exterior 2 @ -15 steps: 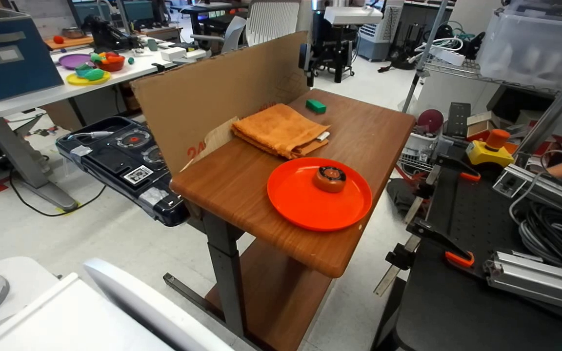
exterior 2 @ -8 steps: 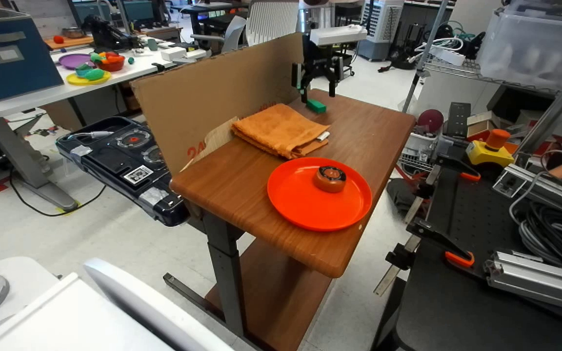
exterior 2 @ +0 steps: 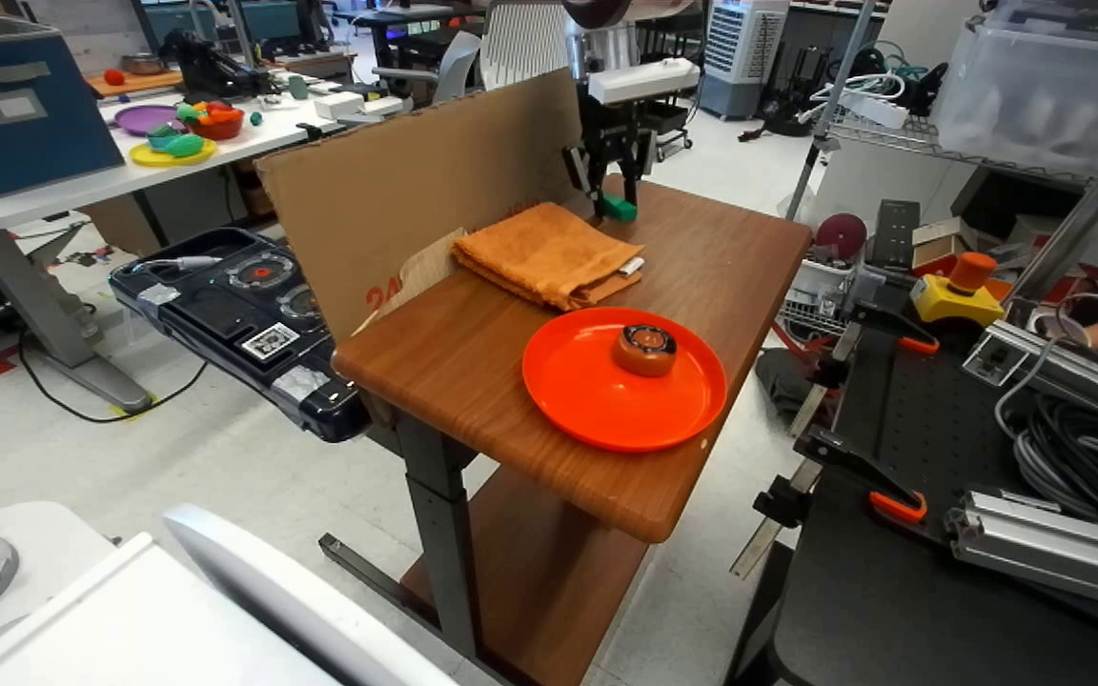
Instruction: Move the green block forwards
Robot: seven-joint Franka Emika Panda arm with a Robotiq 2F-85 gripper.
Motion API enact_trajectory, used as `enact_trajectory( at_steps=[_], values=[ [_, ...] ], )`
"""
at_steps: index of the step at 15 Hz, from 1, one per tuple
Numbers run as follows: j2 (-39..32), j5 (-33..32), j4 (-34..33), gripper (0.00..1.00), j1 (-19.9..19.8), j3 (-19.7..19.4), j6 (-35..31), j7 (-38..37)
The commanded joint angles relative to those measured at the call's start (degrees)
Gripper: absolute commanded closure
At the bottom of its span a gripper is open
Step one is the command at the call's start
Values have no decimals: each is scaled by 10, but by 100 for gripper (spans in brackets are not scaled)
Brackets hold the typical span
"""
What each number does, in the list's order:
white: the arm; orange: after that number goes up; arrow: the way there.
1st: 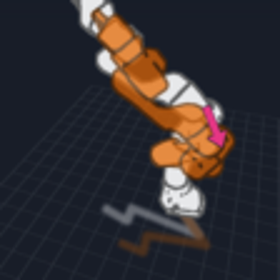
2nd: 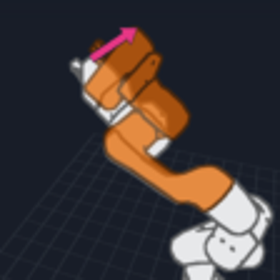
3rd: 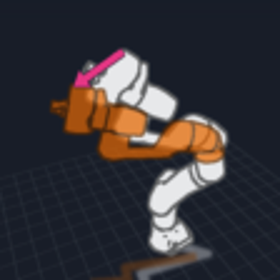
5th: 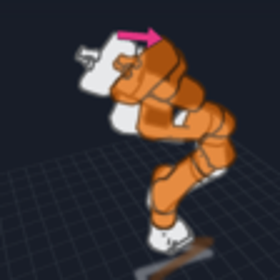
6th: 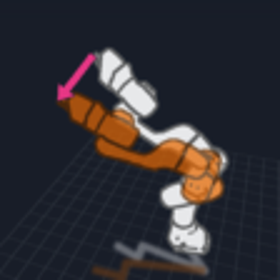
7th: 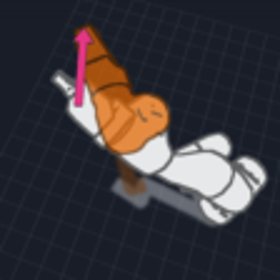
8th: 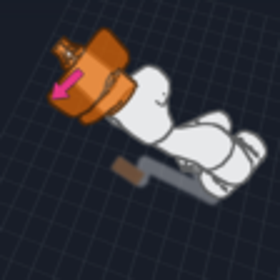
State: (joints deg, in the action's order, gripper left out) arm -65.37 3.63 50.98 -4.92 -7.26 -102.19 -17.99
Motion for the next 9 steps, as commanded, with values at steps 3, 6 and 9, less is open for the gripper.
enact_trajectory(
  at_steps=[3,6,9],
  values=[
    [30,28,-6,92,0,32,54,21],
    [93,40,73,92,2,55,57,61],
    [152,33,164,92,2,65,57,101]
  ],
)
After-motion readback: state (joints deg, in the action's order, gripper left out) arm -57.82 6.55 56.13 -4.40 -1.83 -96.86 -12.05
